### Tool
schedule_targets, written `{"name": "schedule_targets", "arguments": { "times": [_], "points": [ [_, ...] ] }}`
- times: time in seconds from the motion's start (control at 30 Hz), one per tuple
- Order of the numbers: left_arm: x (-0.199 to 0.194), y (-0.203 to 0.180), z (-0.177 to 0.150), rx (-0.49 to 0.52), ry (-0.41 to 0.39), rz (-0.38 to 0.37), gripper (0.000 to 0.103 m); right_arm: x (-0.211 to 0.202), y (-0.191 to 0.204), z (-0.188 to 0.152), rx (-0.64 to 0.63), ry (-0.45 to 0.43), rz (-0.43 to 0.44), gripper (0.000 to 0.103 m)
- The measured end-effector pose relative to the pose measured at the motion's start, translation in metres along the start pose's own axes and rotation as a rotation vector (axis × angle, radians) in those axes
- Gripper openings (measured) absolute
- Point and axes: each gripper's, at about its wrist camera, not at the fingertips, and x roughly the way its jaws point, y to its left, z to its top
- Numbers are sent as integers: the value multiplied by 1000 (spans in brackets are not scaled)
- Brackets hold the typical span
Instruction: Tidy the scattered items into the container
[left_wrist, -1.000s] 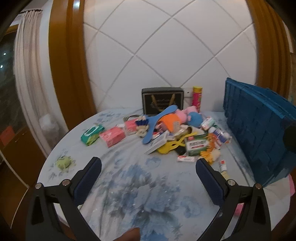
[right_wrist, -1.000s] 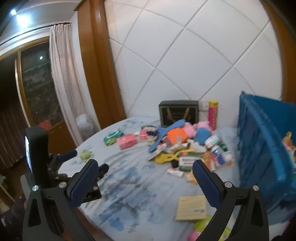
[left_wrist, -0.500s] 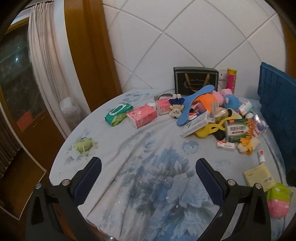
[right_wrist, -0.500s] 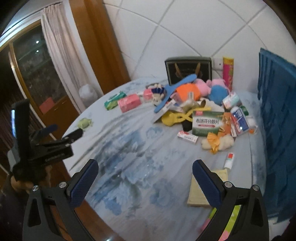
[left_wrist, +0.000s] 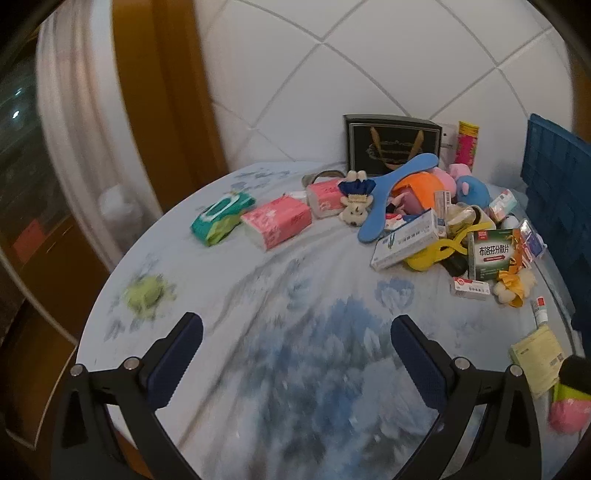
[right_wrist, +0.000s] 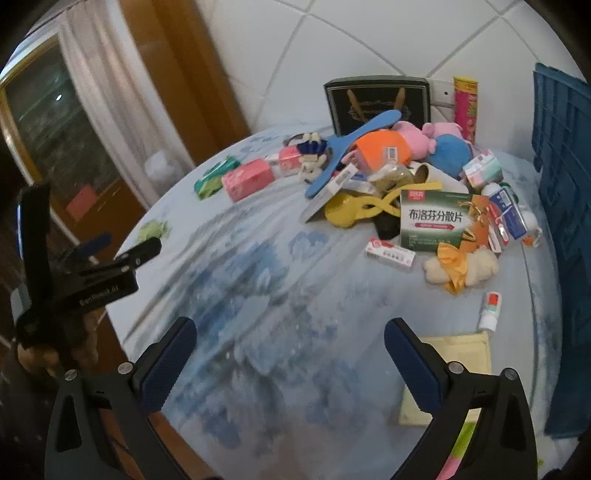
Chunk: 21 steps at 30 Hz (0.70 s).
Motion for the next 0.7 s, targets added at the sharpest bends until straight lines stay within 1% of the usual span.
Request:
{"name": "schedule_targets", "arguments": {
  "times": [0.1,0.2,0.3,0.4,0.5,0.57,0.63,0.7],
  "points": [
    [18,12,14,38,-24,-36,103,11,7,8,17,-19,-55,103],
    [38,19,19,50,-32,-35,103,27,11,10,33,-53,-113,103],
    [56,21,22,56,-9,-61,103,43,9,8,89,-45,-124,103],
    [64,17,28,86,-1,-49,103,49,7,7,88,-48,-147,103],
    [67,13,27,95,-21,-73,103,49,2,8,106,-77,-161,103],
    [70,9,26,97,-33,-77,103,48,-2,7,123,-90,-178,103],
    [76,7,27,98,-20,-113,103,47,-5,5,140,-92,-199,103],
    [82,3,30,123,-13,-136,103,45,-4,5,157,-80,-216,103]
  ]
}}
